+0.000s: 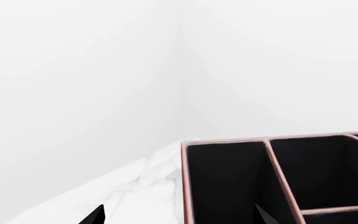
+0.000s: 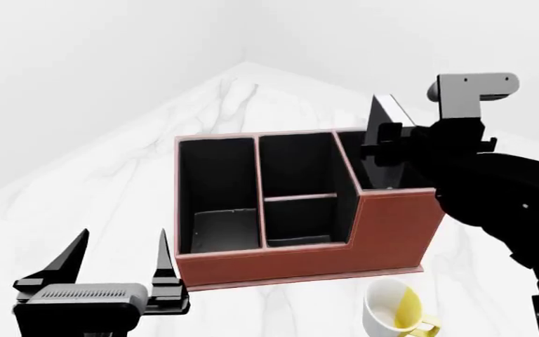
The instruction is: Pick up the book and place it in the right compartment of the caddy.
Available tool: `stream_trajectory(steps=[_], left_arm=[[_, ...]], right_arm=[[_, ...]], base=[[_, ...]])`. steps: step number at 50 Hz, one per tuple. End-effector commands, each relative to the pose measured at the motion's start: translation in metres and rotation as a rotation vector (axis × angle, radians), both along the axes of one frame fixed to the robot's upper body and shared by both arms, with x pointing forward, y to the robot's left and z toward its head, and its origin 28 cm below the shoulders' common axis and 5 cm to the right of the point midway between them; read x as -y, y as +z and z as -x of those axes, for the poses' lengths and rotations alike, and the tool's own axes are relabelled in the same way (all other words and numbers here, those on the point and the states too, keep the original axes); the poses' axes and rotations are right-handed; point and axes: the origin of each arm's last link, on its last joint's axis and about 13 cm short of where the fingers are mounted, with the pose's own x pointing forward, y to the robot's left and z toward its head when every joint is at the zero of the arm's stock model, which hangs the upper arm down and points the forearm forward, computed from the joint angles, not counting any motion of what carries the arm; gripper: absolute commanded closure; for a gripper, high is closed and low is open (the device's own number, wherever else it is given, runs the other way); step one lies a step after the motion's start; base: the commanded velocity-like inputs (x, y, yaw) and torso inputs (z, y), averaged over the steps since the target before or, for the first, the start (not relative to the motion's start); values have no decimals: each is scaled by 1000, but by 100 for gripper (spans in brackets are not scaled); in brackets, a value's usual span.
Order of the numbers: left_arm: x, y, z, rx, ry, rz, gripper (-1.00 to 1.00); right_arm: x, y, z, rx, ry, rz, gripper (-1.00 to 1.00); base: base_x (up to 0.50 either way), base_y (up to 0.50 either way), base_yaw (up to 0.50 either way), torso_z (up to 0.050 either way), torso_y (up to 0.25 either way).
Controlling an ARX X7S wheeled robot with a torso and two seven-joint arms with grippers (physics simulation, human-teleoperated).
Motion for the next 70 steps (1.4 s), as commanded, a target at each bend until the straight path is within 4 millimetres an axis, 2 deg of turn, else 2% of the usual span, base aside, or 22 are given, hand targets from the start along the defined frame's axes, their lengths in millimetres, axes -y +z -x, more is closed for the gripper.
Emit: stream_trajectory(steps=[1, 59, 70], left_arm=[[0, 0, 0, 0, 0, 0, -100], [0, -1, 0, -3, 1, -1, -100], [0, -1, -1, -3, 1, -1, -100]], right_arm=[[5, 1, -2, 30, -21, 15, 100], [9, -33, -10, -22, -26, 4, 100], [10, -34, -10, -15, -33, 26, 100]], base=[[0, 0, 0, 0, 0], [0, 0, 0, 0, 2], [0, 0, 0, 1, 2]])
